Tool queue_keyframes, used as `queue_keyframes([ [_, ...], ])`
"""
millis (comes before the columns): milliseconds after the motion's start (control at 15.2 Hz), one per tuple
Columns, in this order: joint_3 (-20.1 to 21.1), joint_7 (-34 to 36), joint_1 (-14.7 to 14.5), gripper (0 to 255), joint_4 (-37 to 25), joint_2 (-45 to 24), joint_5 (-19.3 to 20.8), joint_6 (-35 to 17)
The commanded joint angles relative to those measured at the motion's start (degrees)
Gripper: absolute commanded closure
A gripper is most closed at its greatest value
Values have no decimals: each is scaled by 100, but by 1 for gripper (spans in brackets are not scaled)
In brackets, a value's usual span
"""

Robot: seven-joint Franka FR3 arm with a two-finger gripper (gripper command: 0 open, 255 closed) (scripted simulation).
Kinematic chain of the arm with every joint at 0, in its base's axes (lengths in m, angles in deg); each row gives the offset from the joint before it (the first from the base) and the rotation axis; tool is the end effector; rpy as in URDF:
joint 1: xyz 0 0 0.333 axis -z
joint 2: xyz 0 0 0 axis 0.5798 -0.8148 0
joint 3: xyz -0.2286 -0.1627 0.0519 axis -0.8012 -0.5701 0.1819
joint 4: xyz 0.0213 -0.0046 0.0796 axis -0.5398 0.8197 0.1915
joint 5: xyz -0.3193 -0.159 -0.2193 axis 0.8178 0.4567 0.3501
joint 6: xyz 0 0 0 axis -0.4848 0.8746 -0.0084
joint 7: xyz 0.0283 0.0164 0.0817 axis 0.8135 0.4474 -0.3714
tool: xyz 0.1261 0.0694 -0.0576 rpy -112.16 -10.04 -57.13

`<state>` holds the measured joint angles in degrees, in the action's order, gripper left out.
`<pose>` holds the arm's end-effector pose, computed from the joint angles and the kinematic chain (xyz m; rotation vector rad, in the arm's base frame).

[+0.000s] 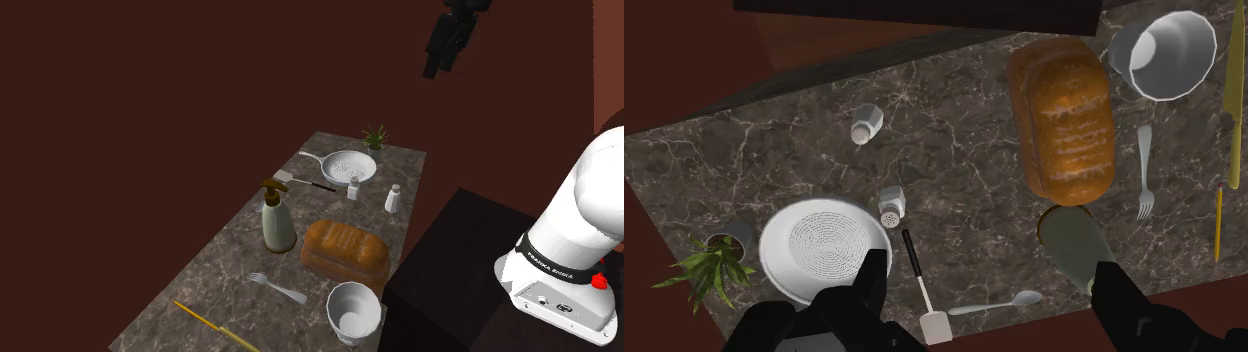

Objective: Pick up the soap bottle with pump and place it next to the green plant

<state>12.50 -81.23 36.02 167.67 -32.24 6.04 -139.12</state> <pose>0.3637 0.0207 0.5374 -3.0422 -0.0417 -0.2144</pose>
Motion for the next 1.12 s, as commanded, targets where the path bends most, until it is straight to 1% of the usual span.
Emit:
queue_keyframes([
  [0, 0, 0, 0, 0, 0, 0, 0, 0],
  [330, 460, 404, -105, 0, 66, -709, -203, -737],
  [594, 817, 732, -165, 0, -18, -1388, -297, -1302],
  [858, 1163, 1082, -195, 0, -223, -2147, -302, -1823],
  [1056, 1408, 1370, -206, 0, -453, -2760, -229, -2173],
])
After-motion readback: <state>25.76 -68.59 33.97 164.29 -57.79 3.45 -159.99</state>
